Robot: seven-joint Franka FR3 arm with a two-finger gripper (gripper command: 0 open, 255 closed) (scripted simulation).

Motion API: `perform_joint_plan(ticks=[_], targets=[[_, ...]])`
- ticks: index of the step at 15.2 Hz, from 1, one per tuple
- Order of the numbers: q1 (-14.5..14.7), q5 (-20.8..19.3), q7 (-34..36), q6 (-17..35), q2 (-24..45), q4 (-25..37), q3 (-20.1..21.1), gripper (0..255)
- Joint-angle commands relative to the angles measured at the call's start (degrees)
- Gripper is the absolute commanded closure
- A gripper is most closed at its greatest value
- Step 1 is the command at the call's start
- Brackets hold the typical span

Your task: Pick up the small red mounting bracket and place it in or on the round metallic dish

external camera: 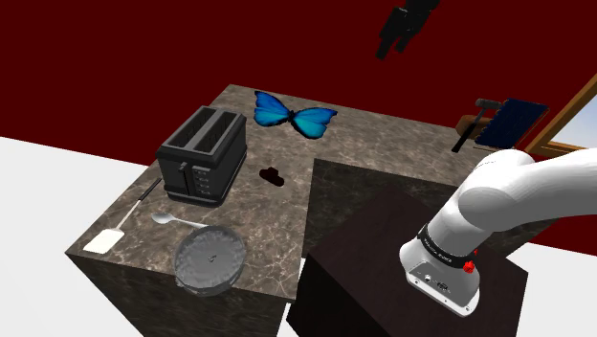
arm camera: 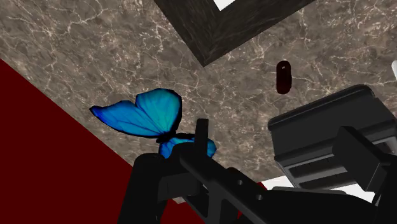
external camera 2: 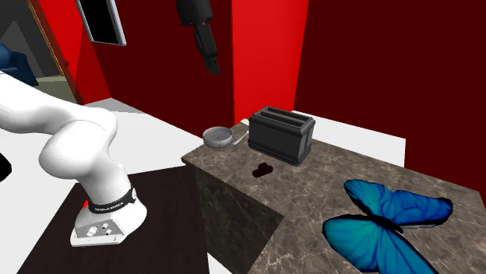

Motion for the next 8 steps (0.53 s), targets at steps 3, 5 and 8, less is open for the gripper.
perform_joint_plan(ticks=[3, 5, 8], targets=[[0.4, 0.3, 0.1, 3.8, 0.9, -2.9, 0.2, 0], [0.8, 0.6, 0.2, 7.7, 2.2, -5.6, 0.4, 0], [1.5, 1.1, 0.3, 13.7, 4.7, -9.1, 0.7, 0]])
